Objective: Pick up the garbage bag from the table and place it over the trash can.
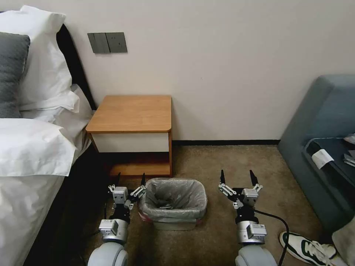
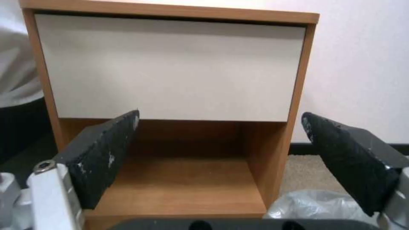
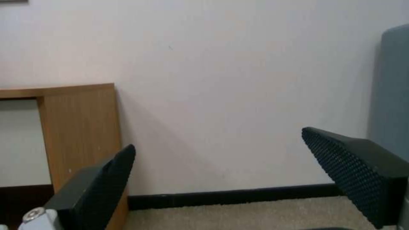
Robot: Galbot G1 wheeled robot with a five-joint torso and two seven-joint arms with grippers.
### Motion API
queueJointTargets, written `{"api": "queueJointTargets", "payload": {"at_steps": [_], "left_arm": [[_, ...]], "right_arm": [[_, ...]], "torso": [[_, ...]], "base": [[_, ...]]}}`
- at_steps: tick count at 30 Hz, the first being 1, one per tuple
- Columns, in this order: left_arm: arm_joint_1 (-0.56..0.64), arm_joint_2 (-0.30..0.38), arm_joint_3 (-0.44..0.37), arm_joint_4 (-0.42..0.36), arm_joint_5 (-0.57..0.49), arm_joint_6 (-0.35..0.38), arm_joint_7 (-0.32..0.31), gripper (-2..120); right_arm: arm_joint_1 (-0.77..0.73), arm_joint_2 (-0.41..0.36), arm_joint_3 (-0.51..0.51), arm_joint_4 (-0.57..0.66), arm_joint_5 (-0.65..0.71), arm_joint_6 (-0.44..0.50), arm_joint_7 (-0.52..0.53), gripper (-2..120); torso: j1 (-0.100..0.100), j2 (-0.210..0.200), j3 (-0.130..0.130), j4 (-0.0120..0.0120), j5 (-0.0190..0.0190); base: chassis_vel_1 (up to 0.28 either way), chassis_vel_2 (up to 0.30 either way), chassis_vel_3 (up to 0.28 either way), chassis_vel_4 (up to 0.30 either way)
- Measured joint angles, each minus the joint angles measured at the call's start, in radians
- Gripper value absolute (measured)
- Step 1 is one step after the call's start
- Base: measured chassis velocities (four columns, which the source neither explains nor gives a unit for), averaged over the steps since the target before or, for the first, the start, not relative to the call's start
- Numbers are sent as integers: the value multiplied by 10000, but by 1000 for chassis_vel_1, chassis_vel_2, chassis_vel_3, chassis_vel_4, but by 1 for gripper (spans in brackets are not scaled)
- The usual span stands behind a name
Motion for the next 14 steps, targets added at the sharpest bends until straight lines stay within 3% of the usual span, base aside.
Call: {"api": "queueJointTargets", "payload": {"at_steps": [14], "left_arm": [[1,-2,4,-16,-16,30,-18,100]], "right_arm": [[12,-13,-12,12,25,-25,-11,100]], "torso": [[0,0,0,0,0]], "base": [[0,0,0,0]]}}
